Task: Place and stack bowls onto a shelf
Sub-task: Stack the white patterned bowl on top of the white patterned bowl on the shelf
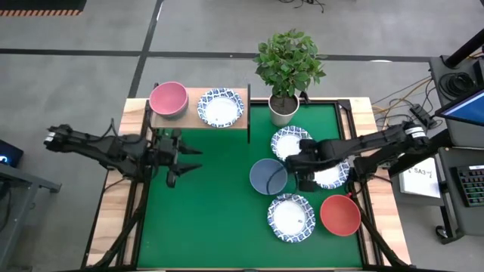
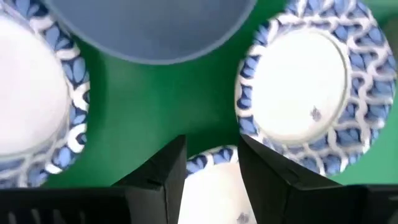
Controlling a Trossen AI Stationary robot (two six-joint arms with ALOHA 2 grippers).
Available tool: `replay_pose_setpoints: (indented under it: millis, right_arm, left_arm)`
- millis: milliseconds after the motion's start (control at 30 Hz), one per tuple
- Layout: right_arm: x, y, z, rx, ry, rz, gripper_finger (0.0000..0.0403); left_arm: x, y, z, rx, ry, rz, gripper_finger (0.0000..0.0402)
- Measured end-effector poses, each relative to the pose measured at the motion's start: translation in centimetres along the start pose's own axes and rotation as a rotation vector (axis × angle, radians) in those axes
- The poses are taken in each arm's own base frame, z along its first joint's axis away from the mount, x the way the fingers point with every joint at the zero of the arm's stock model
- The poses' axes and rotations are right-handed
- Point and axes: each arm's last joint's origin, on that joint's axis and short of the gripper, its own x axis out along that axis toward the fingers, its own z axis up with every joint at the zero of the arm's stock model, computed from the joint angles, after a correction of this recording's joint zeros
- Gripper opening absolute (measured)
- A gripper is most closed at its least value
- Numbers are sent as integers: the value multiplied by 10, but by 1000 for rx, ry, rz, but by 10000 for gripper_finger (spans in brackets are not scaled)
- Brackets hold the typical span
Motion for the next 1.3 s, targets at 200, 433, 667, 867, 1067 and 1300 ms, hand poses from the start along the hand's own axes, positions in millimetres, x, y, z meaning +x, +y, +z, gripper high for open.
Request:
replay_pose_setpoints:
  millis: [200,433,667,867,1067,1300]
  right_arm:
    - [31,-1,-3,-58,21,-32,134]
    - [57,-11,-8,11,7,-53,134]
    - [69,-21,-9,35,-28,-78,134]
    - [78,-26,-12,43,-41,-82,134]
    - [78,-27,-11,47,-59,-82,113]
    - [78,-27,-11,35,-58,-83,25]
  left_arm:
    - [5,-2,-2,8,17,-1,187]
    - [6,-2,-2,17,19,5,187]
    - [6,-2,-2,19,20,7,187]
    - [6,-2,-2,19,20,8,187]
    - [6,-2,-2,23,20,9,187]
    - [6,-2,-2,23,20,9,187]
